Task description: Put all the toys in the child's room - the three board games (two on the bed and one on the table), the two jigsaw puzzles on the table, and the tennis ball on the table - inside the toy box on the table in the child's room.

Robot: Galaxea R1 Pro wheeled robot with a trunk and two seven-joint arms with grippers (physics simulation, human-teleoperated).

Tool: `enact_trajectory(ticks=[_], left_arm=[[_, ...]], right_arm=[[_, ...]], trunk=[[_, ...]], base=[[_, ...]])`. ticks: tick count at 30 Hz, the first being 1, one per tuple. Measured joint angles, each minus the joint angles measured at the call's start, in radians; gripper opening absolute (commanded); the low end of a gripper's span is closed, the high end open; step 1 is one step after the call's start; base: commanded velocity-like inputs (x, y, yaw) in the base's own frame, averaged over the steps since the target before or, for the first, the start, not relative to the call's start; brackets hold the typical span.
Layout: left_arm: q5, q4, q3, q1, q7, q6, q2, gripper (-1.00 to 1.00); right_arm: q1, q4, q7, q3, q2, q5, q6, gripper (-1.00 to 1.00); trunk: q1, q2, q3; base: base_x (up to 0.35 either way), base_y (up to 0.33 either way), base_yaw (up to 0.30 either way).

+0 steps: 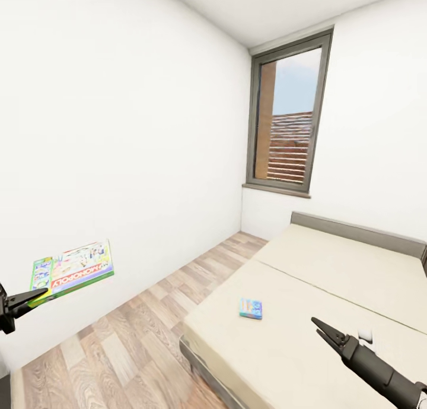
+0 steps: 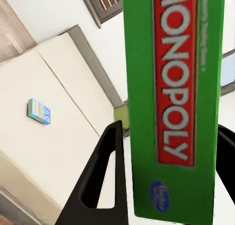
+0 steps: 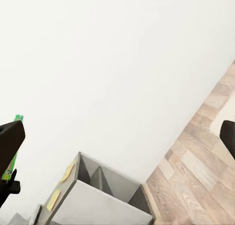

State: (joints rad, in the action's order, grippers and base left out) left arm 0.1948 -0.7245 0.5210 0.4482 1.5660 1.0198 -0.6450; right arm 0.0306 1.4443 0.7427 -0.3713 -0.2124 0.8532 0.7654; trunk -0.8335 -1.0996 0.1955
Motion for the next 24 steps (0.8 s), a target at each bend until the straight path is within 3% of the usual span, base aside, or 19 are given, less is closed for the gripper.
enact_trajectory(ticks=[4,22,24], left_arm=[[-0.001,-0.001,-0.001,-0.001,0.0,-0.004,0.0,-1.0],[0.001,-0.008,-0.011,-0.001,0.0,-0.006,0.004,-1.0],[0.006,-0.043,-0.016,-0.001,0.0,-0.007,0.01,-1.0]], right_arm=[[0.0,0.02,0.0,0.031,-0.001,-0.014,-0.002,1.0],[0.0,0.027,-0.002,0.041,-0.001,-0.035,-0.003,1.0],[0.0,0.033,-0.002,0.041,-0.001,-0.035,-0.001,1.0]], trunk=[[0.015,0.028,-0.014],[0.084,0.154,-0.072],[0.092,0.168,-0.078]], base=[[0.0,0.0,0.279],[0.0,0.0,0.28],[0.0,0.0,0.282]])
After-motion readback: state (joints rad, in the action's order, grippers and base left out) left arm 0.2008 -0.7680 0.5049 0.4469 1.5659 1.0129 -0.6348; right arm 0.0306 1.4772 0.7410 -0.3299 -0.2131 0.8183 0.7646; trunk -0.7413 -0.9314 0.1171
